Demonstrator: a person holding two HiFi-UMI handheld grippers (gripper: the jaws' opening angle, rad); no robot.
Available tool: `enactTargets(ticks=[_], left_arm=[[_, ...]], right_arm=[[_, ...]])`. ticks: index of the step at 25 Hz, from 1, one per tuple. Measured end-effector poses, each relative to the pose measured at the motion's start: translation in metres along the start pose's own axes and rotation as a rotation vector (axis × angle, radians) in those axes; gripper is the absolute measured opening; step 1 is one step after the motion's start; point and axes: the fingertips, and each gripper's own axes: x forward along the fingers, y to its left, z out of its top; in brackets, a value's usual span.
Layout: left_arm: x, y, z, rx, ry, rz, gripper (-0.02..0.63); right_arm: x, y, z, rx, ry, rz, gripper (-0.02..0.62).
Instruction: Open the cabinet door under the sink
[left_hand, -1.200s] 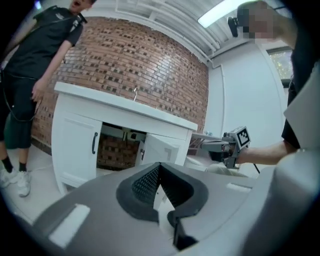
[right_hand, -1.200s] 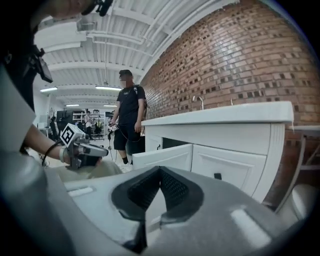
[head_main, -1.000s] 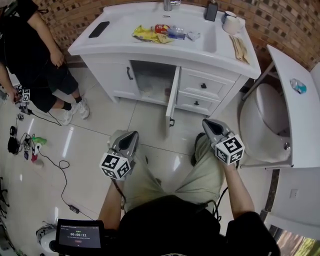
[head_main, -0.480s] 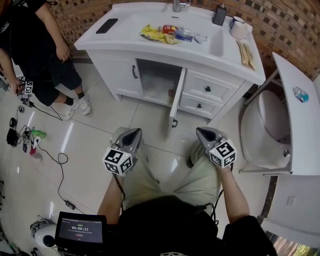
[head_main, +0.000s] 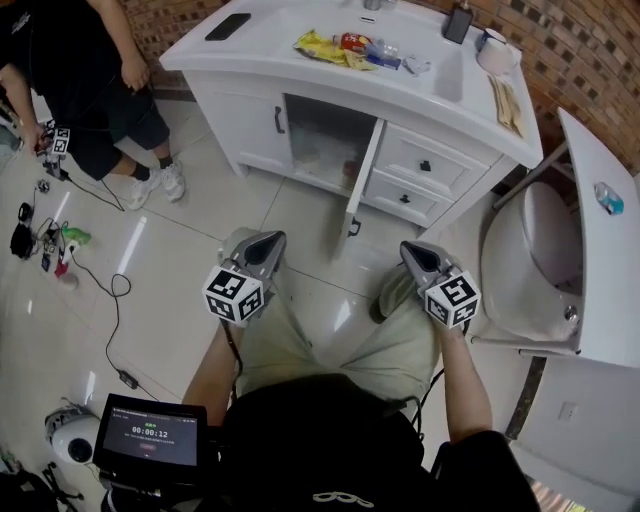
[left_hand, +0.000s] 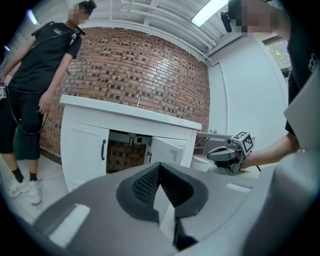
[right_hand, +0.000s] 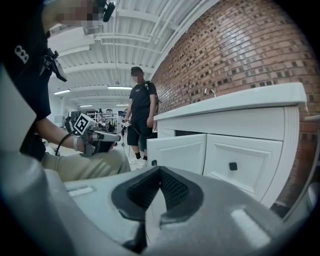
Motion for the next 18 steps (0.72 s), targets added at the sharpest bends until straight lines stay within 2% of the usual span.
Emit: enactTargets(ticks=[4,18], left_arm=[[0.01,-0.003,0.006,-0.005,-0.002,-0.014,0.016],[0.005,0.001,0.0,0.002,0.006,-0.008,0.016]], right_arm=[[-0.006,-0.009,0.003,-0.001,0.002,-0.017,-0.008],[0.004,-0.002,-0.001,-0.019,0.01,-0.004,-0.008]])
